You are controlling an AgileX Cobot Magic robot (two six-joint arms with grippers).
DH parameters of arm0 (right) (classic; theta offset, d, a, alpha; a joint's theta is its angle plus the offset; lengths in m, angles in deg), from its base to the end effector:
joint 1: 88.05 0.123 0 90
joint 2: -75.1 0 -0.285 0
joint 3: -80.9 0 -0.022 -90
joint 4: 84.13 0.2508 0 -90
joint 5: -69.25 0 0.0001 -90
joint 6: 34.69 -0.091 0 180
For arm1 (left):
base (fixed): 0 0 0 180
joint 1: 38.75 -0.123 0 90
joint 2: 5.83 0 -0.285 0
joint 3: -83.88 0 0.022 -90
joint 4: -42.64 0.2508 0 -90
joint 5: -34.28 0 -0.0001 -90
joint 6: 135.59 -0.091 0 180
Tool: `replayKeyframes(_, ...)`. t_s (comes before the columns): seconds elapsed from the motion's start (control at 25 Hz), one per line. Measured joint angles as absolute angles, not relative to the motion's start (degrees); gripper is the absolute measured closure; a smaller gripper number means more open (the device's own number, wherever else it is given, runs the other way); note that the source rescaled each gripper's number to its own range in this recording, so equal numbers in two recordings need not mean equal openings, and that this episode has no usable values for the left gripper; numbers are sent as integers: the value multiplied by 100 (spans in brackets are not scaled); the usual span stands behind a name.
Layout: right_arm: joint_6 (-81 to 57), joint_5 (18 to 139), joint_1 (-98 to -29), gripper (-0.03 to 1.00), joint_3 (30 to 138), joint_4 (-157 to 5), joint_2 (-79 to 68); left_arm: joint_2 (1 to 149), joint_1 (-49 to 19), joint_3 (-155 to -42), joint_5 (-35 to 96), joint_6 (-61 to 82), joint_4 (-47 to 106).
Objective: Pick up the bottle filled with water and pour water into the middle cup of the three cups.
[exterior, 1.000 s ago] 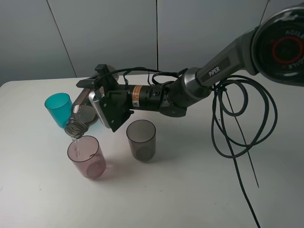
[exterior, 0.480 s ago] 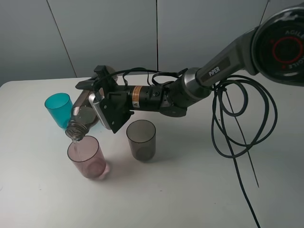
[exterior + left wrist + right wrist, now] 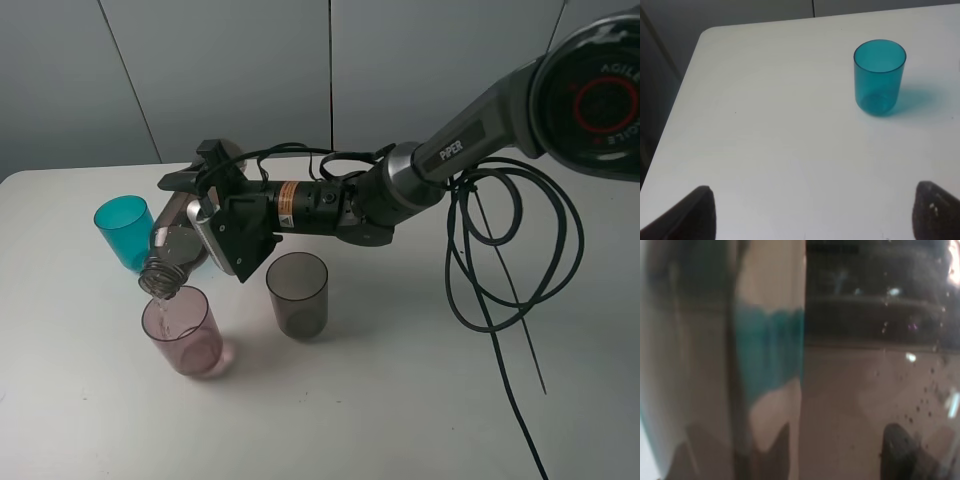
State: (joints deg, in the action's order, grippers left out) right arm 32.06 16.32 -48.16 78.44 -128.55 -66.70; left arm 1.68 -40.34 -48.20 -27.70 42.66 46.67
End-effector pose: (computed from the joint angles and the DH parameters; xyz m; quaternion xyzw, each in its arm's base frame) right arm 0.3223 0.3355 0.0942 -0.7543 0.0958 -0.0953 0.6424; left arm -0.0080 0.0054 0.2789 -0.0008 0.8540 0.0502 0.5179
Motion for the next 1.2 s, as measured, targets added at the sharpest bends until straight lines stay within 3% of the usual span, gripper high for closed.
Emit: replayKeyframes(1.2,3538,1609,-4816,97,7844,-12855,-6670,168,-4034,-4820,-2770,4266,4667)
